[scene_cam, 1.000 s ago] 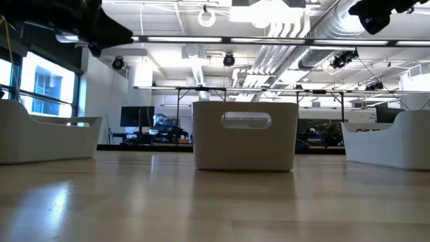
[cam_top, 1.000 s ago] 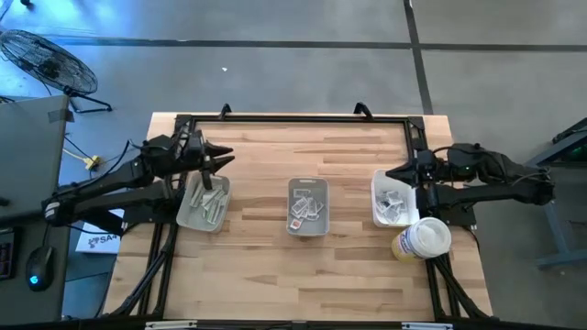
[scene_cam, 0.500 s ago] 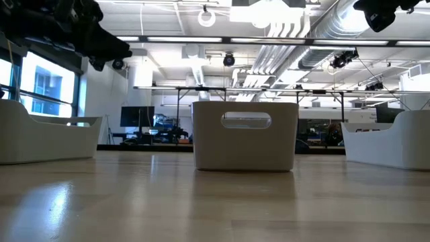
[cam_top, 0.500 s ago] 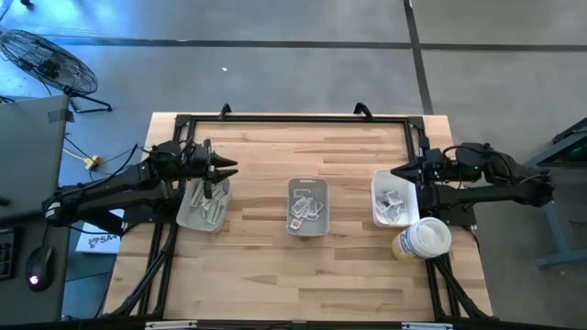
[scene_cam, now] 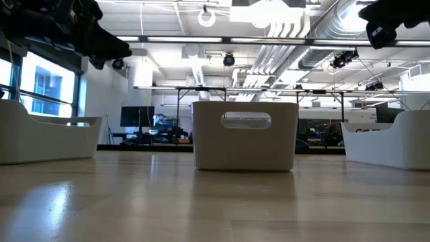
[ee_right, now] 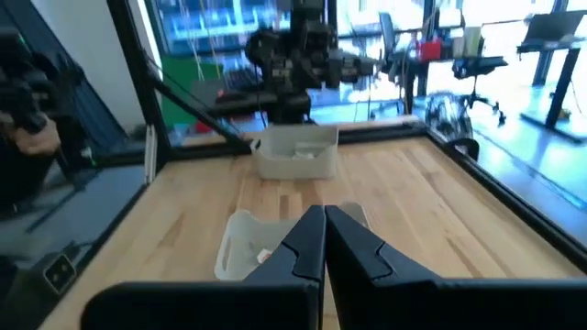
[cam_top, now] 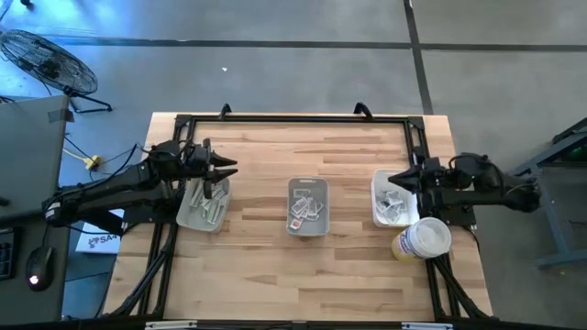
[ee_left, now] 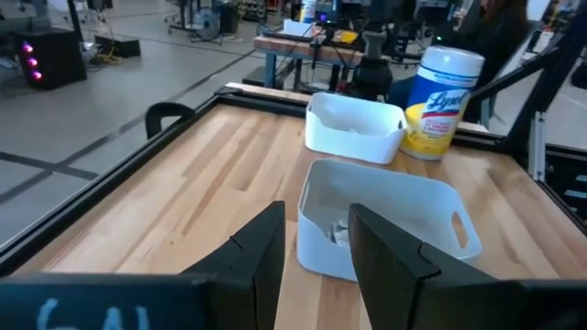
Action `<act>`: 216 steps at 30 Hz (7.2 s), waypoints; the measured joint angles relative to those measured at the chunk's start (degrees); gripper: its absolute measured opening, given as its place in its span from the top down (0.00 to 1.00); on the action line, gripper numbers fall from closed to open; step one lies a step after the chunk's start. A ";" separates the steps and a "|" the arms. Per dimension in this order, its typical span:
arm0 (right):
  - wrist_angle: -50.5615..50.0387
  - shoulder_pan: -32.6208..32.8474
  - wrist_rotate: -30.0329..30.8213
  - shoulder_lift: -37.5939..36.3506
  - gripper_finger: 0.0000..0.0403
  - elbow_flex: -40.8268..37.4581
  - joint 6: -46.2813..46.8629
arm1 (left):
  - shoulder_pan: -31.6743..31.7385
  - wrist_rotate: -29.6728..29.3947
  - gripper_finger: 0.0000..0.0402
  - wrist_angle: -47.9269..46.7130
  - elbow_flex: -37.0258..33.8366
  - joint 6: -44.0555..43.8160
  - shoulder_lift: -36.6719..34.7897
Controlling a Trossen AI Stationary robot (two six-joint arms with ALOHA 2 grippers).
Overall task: Pick & Place First Aid Supplies
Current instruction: Return to Home Position
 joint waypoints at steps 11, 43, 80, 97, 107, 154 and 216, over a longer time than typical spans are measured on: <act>12.41 0.00 -1.03 -5.90 1.00 -7.20 1.66 | 0.02 -1.18 0.70 11.04 -9.97 -2.44 -5.51; 29.49 -0.02 0.48 -6.12 1.00 -27.94 0.88 | -0.07 -0.24 0.70 1.99 -16.74 -3.76 -22.95; 29.26 0.00 8.43 -5.96 0.97 -27.99 -1.91 | -13.90 -23.22 0.70 5.07 -18.36 0.53 -22.19; 29.23 0.00 8.41 -5.94 0.97 -27.99 -1.91 | -13.90 -20.99 0.70 4.74 -18.36 0.45 -20.81; 29.21 0.00 8.41 -5.94 0.97 -27.99 -1.91 | -13.90 -20.97 0.70 4.72 -18.36 0.45 -20.81; 29.21 0.00 8.41 -5.94 0.97 -28.01 -1.91 | -13.88 -21.04 0.70 4.76 -18.36 0.41 -17.42; 29.19 0.00 8.41 -5.94 0.97 -28.03 -1.91 | -13.88 -21.08 0.70 4.75 -18.36 0.42 -17.42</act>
